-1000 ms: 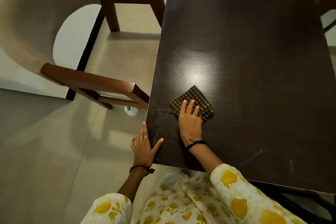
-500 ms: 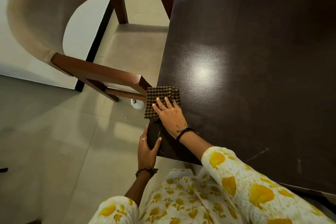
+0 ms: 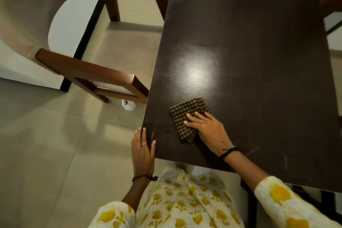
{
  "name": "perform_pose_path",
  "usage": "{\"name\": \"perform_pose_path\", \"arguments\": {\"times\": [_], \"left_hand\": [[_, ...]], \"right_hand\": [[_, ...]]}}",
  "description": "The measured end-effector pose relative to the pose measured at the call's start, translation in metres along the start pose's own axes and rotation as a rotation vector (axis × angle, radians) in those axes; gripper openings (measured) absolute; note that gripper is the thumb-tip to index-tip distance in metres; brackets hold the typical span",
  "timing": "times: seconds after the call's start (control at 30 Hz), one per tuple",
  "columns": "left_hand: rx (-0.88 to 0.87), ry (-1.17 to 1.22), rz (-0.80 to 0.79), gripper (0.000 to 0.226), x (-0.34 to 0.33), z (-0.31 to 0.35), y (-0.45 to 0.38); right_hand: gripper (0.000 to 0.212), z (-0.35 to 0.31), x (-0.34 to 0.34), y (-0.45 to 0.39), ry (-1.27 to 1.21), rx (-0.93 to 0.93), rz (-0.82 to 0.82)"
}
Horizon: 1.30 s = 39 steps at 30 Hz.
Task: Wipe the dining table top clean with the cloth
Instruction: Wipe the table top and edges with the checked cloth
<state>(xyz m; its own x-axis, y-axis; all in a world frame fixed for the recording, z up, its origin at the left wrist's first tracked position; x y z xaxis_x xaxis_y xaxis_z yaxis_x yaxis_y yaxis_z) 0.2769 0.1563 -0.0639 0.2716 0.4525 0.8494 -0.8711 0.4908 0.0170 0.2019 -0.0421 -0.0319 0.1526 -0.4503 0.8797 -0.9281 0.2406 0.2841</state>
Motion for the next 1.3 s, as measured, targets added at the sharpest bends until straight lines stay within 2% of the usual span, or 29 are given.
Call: {"name": "perform_pose_path", "arguments": {"times": [0.1,0.27,0.37,0.47,0.57,0.7,0.8,0.9,1.03,1.2,1.3], "left_hand": [[-0.026,-0.061,-0.035,0.049,-0.002,0.008,0.004],[-0.259,-0.096,-0.14,0.046,-0.006,0.038,0.015],[-0.326,-0.089,-0.191,0.044,-0.013,0.056,0.024],[-0.371,-0.097,-0.258,0.049,-0.028,0.076,0.037],[-0.455,-0.131,-0.333,0.056,-0.052,0.103,0.058],[-0.366,-0.126,-0.274,0.062,-0.062,0.116,0.07],[-0.302,-0.147,-0.234,0.068,-0.062,0.122,0.074],[-0.362,-0.198,-0.244,0.065,-0.067,0.142,0.079],[-0.547,-0.229,-0.315,0.055,-0.091,0.19,0.095],[-0.672,-0.21,-0.384,0.053,-0.122,0.245,0.111],[-0.707,-0.229,-0.419,0.055,-0.138,0.262,0.118]], "right_hand": [[0.055,-0.011,-0.001,-0.017,0.022,-0.014,-0.024],[0.049,-0.065,-0.007,-0.078,0.128,0.151,-0.051],[0.049,-0.076,-0.01,-0.088,0.198,0.263,-0.079],[0.051,-0.047,-0.003,-0.063,0.182,0.332,-0.065],[0.055,0.017,0.012,-0.013,0.12,0.293,-0.021],[0.06,0.112,0.047,0.078,0.101,0.204,0.092],[0.067,0.188,0.057,0.137,0.102,0.051,0.008],[0.063,0.237,0.056,0.174,0.081,-0.108,-0.07],[0.057,0.228,0.055,0.168,0.093,-0.169,0.002],[0.054,0.174,0.047,0.121,0.077,-0.088,0.063],[0.054,0.172,0.045,0.117,0.074,-0.035,0.061]]}}
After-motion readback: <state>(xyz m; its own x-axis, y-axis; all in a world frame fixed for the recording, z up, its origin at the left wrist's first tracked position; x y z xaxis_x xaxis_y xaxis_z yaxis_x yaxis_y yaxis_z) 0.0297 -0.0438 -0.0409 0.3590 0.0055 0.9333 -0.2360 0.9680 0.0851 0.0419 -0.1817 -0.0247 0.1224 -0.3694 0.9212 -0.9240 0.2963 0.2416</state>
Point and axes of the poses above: each hand's wrist, its own y-axis away from the middle knuckle, its own x-axis out of the back of the hand, z = x × y, the point moved 10 cm from there along -y, towards the middle knuckle, and after that the axes turned 5 degrees about -x, right-handed, at the moved point
